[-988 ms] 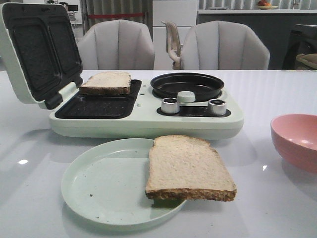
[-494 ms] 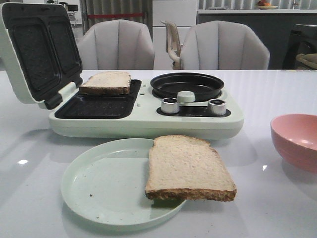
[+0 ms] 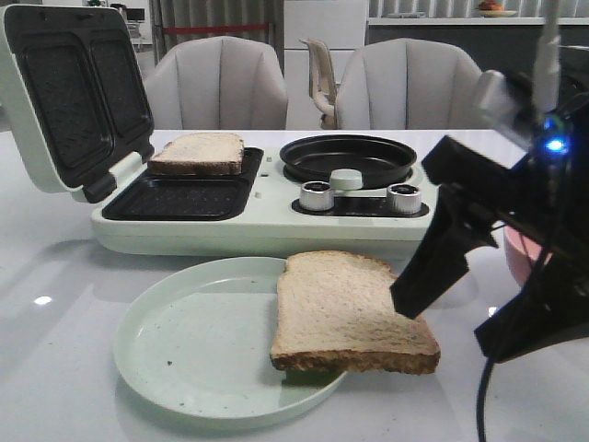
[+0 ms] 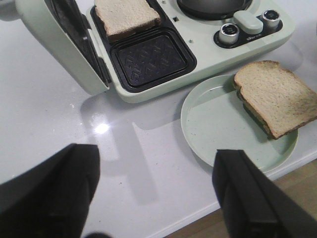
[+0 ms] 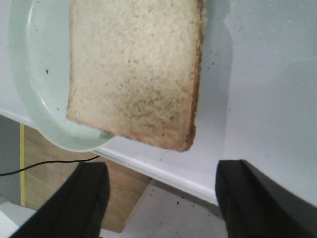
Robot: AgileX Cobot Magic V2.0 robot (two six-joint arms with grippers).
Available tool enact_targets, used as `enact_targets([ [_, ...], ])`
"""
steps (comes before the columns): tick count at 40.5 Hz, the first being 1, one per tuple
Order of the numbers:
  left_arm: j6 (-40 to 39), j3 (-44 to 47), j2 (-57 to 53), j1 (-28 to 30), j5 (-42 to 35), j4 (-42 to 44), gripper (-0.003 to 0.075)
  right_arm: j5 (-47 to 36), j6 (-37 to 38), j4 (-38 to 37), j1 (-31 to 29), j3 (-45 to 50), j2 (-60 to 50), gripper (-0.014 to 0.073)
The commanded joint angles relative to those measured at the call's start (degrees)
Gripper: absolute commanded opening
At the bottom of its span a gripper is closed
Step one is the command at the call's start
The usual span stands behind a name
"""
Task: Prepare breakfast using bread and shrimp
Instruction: 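Grasp the remaining bread slice with the right gripper and lift it, then lay the bread slice with the right gripper on top of the first slice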
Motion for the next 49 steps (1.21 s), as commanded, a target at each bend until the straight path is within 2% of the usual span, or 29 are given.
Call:
enact_targets([
  [1,-0.61,-1.39,-0.19,-0.37,-4.17,1.06,0.0529,-1.04,-1.96,4.02,0.48,-3.63,2.48,0.0556],
  [18,-0.61,-1.39,-0.19,-0.37,-4.17,1.06,0.0529,3.64,-3.47,4.02,0.48,-13.41,13.68,0.0550],
  [22,-0.61,-1.39,-0.19,-0.37,-4.17,1.06,0.0529,4.85,-3.87,3.97,0.48,-13.88,13.92,0.0468],
  [30,-0.61,-1.39,-0.19,-0.37,-4.17,1.06,0.0529,4.85,-3.87,3.91,0.48,-13.88,13.85,0.0220],
  [35,-0.61,-1.39,-0.19,-0.37,-4.17,1.06,0.0529,5.27,-3.87,3.91,0.48,-13.88,12.16,0.0126],
  [41,-0.61,-1.39,-0.19,-0.37,-4.17,0.79,0.0529,6.45,-3.87,3.91,0.48,-13.88,5.99,0.0065],
  [49,-0.61,-1.39,-0.19,-0.37,-4.17,0.68,0.0529,8.47,-3.87,4.93,0.48,-16.90,-3.57,0.0052],
])
